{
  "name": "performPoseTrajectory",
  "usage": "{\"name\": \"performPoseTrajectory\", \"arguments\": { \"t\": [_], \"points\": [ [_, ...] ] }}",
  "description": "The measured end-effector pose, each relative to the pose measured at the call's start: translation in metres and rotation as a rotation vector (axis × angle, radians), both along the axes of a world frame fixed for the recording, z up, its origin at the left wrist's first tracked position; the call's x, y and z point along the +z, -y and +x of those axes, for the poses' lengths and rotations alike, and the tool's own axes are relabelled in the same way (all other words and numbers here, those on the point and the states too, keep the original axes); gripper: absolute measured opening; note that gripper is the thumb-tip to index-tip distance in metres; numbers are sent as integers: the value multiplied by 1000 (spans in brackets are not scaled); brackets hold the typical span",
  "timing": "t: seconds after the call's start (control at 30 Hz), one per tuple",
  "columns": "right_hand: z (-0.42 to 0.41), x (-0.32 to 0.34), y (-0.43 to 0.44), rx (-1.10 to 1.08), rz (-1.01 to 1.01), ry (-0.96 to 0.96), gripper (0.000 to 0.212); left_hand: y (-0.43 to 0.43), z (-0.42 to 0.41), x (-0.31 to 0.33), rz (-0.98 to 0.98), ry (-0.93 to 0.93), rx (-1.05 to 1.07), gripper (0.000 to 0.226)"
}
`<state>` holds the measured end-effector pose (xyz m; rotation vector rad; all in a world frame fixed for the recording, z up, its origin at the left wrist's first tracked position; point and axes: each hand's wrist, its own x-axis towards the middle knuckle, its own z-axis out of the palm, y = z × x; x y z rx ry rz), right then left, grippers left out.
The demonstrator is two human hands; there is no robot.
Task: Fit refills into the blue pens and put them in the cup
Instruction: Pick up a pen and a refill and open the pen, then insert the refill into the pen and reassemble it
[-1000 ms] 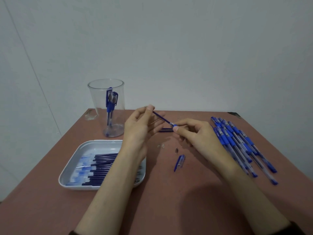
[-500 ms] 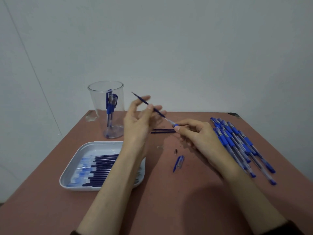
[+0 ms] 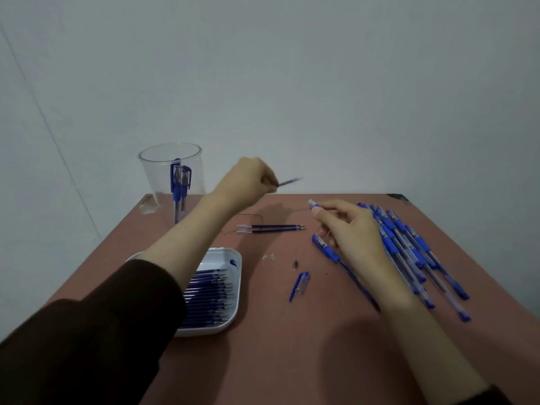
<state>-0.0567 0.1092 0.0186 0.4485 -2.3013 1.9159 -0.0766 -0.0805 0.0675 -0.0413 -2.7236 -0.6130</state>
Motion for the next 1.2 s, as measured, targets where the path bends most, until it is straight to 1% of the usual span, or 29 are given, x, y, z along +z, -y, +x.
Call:
{"name": "performPoseTrajectory", "arguments": {
  "t": [0.13,0.23,0.37,0.57,0.83,0.9,1.0,1.07,1.13,1.2],
  "points": [
    [0,1,1,10,1,0,12,4,-19,-31,-96,187,-26,22],
    [0,0,2,29,-4,-1,13,5,-26,-44,-114,270,-53,22],
    [1,-2,4,50,8,-2,14,3,-28,-47,-106,274,-92,18],
    [0,-2,5,46,24,-10,15,6,-24,-44,-90,297,-96,21],
    [0,-4,5,52,46,-23,9,8,-19,-43,-88,292,-95,22],
    [0,-4,5,52,49,-32,9,6,-15,-40,-106,269,-91,25],
    [0,-7,7,47,69,-49,11,2,-1,-32,-80,203,-89,29],
    [3,-11,11,52,111,-71,13,2,18,-23,-63,133,-102,24],
    [9,-15,17,78,188,-116,19,5,45,-16,-55,83,-113,20],
    [18,-16,24,121,305,-214,25,13,75,-14,-77,70,-104,17]
  ]
}}
